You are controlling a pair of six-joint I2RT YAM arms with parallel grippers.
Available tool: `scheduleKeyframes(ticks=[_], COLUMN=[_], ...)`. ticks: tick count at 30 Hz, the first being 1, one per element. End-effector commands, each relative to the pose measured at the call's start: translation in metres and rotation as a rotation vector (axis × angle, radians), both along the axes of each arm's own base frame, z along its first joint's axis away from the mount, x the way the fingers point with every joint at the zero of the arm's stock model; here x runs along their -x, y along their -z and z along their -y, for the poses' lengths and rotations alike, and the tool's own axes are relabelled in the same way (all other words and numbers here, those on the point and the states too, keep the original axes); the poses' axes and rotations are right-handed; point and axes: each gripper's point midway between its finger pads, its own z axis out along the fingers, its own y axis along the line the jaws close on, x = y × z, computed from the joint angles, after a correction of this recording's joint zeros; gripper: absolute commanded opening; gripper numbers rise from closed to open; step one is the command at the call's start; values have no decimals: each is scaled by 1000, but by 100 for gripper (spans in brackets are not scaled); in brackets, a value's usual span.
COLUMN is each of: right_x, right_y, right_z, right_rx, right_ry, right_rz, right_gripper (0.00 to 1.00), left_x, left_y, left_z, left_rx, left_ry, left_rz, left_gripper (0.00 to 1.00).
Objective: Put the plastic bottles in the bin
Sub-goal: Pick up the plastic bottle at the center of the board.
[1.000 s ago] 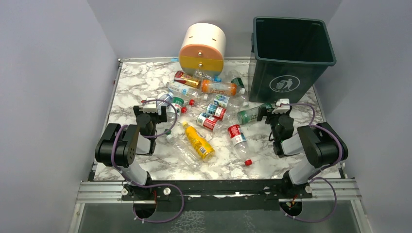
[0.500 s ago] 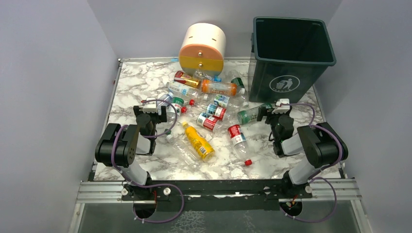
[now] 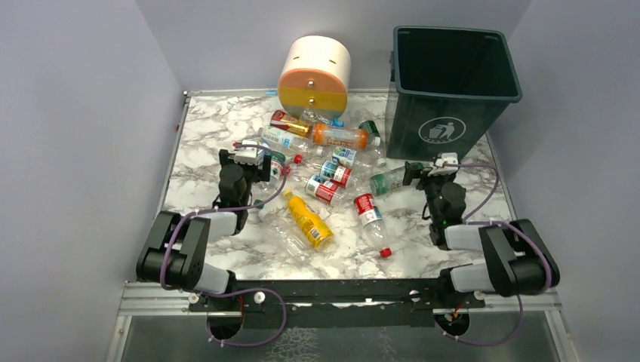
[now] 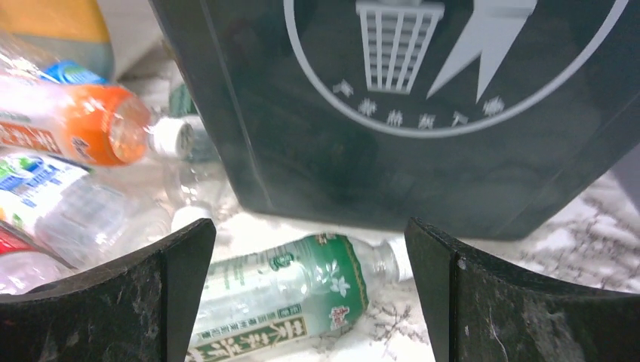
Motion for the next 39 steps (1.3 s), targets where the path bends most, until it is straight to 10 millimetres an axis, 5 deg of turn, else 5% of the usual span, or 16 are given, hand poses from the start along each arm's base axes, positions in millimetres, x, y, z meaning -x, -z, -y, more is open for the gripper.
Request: scheduleKeyframes(ticks=[1, 7, 12, 16, 20, 25, 31, 39], right_x=[0, -1, 7, 16, 30, 61, 81, 90], right_y=[-27, -68, -77, -83, -95, -115, -86, -40], right_z=[-9, -32, -74, -83, -97, -136, -137, -140], right_rx=[10, -138, -307, -399, -441, -472, -557, -404], right_ry=[-59, -146, -324, -344, -415, -710, -687, -538], right_rz=[17, -82, -275, -345, -435, -517, -645, -831], right_gripper=[99, 99, 99, 99, 99, 99, 99, 100], left_x=[5, 6, 17, 24, 29, 38, 55, 79], left_y=[-24, -79, -147, -173, -181, -192, -173, -171], left_z=[12, 39, 52, 57, 67, 113, 138, 171], left_rx=[24, 179, 378, 531, 681, 658, 815, 782], left_ry=[9, 99, 147, 140, 142, 394, 536, 674], left_rz=[34, 97, 193, 172, 80, -54, -202, -280], left_gripper=[99, 99, 99, 99, 99, 99, 99, 99])
